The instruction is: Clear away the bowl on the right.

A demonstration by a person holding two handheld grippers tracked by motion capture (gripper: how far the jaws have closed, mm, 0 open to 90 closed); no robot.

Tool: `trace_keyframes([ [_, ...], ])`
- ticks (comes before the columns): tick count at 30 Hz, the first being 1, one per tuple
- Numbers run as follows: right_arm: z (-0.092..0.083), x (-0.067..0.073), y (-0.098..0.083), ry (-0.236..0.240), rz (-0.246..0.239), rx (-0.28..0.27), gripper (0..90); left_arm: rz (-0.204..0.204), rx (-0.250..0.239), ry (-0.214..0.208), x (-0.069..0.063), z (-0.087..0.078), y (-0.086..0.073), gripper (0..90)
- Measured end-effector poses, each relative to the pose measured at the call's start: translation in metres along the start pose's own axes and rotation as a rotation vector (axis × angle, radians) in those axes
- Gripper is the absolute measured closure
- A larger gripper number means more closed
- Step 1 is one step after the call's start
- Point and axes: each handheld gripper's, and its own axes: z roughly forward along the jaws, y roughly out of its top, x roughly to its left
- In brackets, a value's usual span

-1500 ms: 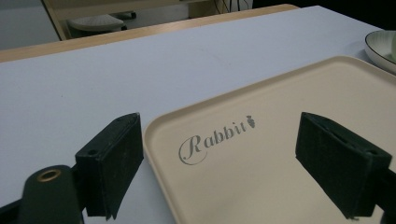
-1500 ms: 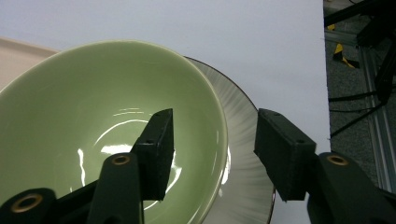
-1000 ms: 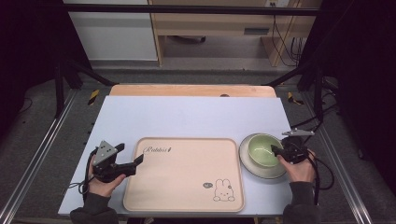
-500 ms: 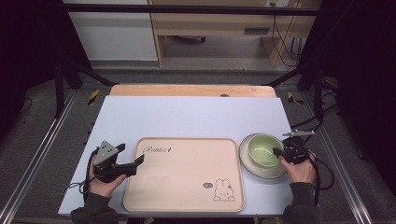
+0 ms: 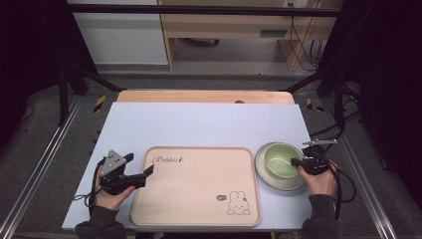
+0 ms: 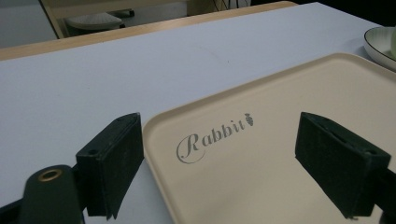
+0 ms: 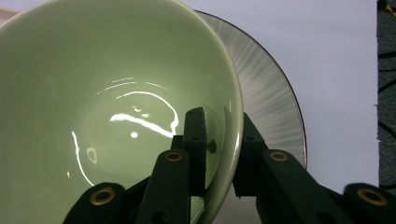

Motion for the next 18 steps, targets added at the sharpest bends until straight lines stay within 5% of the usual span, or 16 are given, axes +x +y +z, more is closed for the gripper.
trace_keyframes([
  [18, 0.0025, -0.0031, 0.0006, 0.037, 0.078, 0.009, 82.3, -0.005, 0.003, 0.002, 0.0006, 0.0007, -0.0003, 15.3],
])
